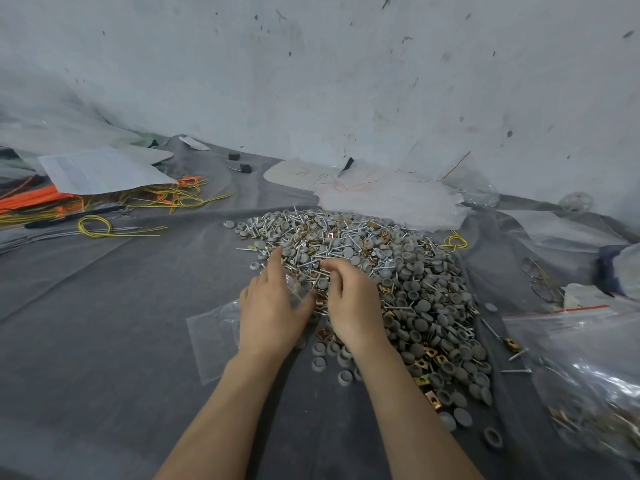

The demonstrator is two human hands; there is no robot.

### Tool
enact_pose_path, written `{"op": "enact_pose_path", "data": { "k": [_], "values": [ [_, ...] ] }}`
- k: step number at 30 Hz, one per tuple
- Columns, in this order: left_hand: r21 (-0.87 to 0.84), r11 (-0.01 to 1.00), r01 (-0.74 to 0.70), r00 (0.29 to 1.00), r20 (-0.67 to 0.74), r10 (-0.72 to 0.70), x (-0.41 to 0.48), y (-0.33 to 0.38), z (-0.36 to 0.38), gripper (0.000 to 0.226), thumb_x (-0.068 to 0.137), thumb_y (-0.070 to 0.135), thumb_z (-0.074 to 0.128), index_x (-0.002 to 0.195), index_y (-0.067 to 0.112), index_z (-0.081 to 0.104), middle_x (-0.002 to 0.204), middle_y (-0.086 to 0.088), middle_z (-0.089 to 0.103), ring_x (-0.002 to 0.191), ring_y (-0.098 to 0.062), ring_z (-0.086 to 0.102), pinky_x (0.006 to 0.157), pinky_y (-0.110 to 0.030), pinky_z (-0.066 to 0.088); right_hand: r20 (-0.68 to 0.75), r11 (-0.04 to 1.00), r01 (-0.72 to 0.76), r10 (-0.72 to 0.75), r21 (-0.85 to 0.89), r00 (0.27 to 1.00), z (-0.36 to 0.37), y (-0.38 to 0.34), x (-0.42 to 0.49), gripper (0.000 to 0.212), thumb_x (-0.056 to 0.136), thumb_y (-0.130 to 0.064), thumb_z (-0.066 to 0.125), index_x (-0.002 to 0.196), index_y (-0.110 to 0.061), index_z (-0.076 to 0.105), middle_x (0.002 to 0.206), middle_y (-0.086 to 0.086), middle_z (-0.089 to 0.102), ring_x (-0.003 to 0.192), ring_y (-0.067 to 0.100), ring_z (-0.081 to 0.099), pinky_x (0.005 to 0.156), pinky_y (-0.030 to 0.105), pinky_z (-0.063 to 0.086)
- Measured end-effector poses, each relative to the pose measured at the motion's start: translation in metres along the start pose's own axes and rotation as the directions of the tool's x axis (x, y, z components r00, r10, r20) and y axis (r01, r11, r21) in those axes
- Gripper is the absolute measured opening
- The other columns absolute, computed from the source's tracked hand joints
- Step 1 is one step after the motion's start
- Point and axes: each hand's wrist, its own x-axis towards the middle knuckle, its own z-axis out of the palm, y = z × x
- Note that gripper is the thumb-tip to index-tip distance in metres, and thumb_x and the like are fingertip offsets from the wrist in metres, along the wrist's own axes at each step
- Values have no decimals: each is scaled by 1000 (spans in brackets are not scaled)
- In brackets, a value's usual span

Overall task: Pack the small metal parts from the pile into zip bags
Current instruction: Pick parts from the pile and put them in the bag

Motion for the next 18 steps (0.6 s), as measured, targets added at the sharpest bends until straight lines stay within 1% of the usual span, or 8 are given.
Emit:
{"op": "enact_pose_path", "data": {
  "k": [1, 3, 5, 6, 11, 13, 15, 18],
  "values": [
    [-3, 1000, 7, 1000, -4, -7, 0, 0, 0, 85, 81, 34, 71, 148, 12, 22, 128, -5, 57, 118, -27, 51, 100, -45, 38, 44, 993, 28, -23, -115, 999, 1, 4, -1, 32, 98, -9, 43, 124, -14, 60, 125, 0, 61, 121, 16, 52, 105, 34, 39],
    [-4, 1000, 16, 1000, -11, -17, 1, -1, 1, 86, 81, 35, 71, 148, 13, 22, 128, -5, 57, 118, -27, 51, 100, -45, 38, 205, 951, 63, 0, -303, 979, 5, 8, -3, 36, 98, -13, 41, 130, -21, 55, 140, -3, 50, 138, 20, 32, 116, 47, 19],
    [-3, 1000, 22, 1000, -15, -22, 1, -1, 1, 86, 81, 38, 70, 148, 13, 22, 129, -4, 57, 119, -28, 50, 100, -45, 38, 310, 911, 78, 56, -404, 949, 9, 10, -4, 38, 99, -16, 39, 133, -25, 51, 147, -7, 40, 144, 20, 18, 117, 52, 3],
    [-3, 1000, 24, 1000, -18, -24, 1, -1, 1, 86, 81, 39, 70, 148, 13, 23, 130, -5, 56, 120, -28, 50, 100, -45, 38, 318, 901, 80, 67, -426, 946, 10, 10, -4, 38, 98, -17, 39, 133, -25, 51, 147, -7, 40, 143, 20, 17, 116, 53, 1],
    [6, 1000, 23, 999, -22, -23, 0, -1, 1, 88, 81, 40, 70, 149, 12, 21, 131, -7, 56, 119, -30, 50, 99, -43, 37, 166, 892, -5, 90, -453, 982, 10, 8, -4, 29, 96, -14, 45, 120, -24, 57, 126, -2, 51, 125, 22, 37, 106, 43, 19],
    [20, 1000, 18, 1000, -23, -18, 0, -1, 0, 88, 81, 40, 70, 149, 12, 22, 132, -8, 55, 120, -30, 50, 98, -42, 36, 117, 898, -45, 106, -438, 987, 9, 7, -5, 22, 96, -15, 46, 112, -23, 58, 118, -2, 54, 118, 21, 41, 101, 40, 22],
    [28, 999, 20, 1000, -23, -19, -1, 0, 0, 87, 81, 39, 70, 149, 12, 23, 133, -9, 54, 120, -31, 50, 98, -42, 36, 56, 915, -67, 97, -398, 994, 6, 6, -5, 16, 97, -17, 47, 107, -23, 58, 108, -4, 57, 110, 19, 46, 97, 37, 24],
    [26, 999, 20, 1000, -14, -19, -2, 1, 0, 87, 82, 39, 70, 149, 13, 22, 134, -9, 54, 120, -30, 50, 99, -42, 36, -75, 957, -114, 97, -265, 992, -2, 5, -3, 9, 96, -20, 52, 102, -22, 58, 96, -8, 61, 98, 15, 53, 93, 33, 27]
  ]
}}
